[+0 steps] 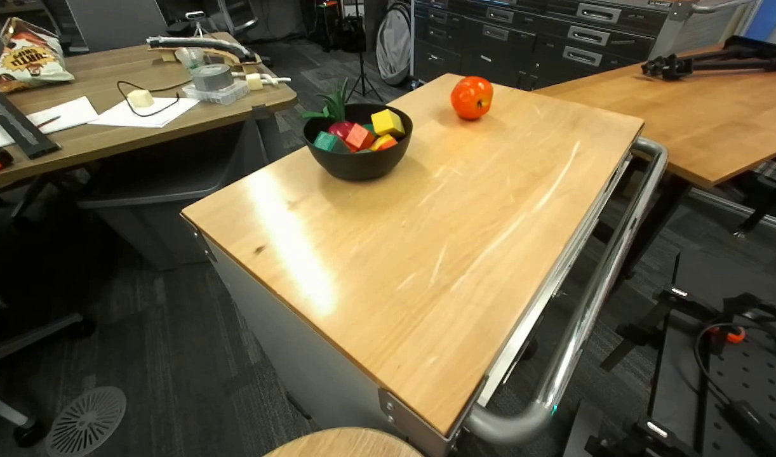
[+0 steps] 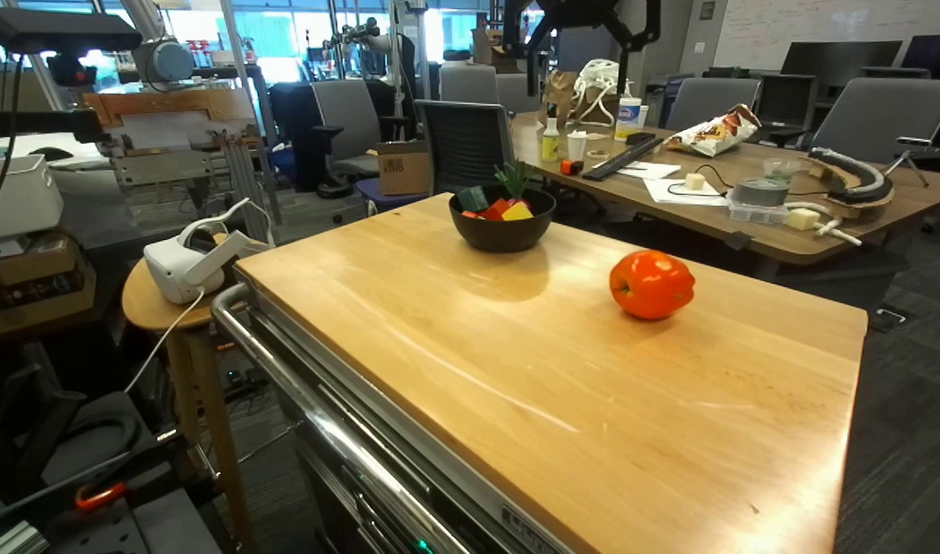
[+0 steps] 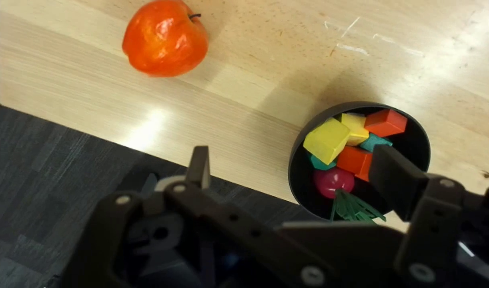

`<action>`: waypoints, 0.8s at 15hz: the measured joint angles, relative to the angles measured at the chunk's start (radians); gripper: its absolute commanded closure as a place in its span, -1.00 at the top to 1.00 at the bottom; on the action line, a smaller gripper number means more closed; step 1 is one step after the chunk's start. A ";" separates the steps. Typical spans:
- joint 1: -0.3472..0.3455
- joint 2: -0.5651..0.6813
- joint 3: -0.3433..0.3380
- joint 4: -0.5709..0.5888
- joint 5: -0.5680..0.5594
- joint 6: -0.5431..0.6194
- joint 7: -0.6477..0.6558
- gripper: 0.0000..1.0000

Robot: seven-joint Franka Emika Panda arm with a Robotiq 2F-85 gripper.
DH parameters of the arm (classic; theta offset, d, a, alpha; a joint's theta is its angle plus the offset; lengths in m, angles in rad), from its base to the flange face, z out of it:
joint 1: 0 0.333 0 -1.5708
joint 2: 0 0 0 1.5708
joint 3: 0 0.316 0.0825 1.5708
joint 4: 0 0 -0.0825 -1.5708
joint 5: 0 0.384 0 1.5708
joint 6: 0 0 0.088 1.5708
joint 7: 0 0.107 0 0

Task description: Move the apple toy to the right and put the toys in the bowl on the counter

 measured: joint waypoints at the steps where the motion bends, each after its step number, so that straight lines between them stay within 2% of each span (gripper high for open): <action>1: 0.015 0.001 0.007 0.012 -0.032 -0.004 -0.002 1.00; 4: 0.065 0.029 0.039 0.089 -0.098 -0.059 -0.010 1.00; 8: 0.127 0.133 0.075 0.242 -0.159 -0.137 -0.011 1.00; 12: 0.166 0.255 0.092 0.391 -0.169 -0.247 -0.020 1.00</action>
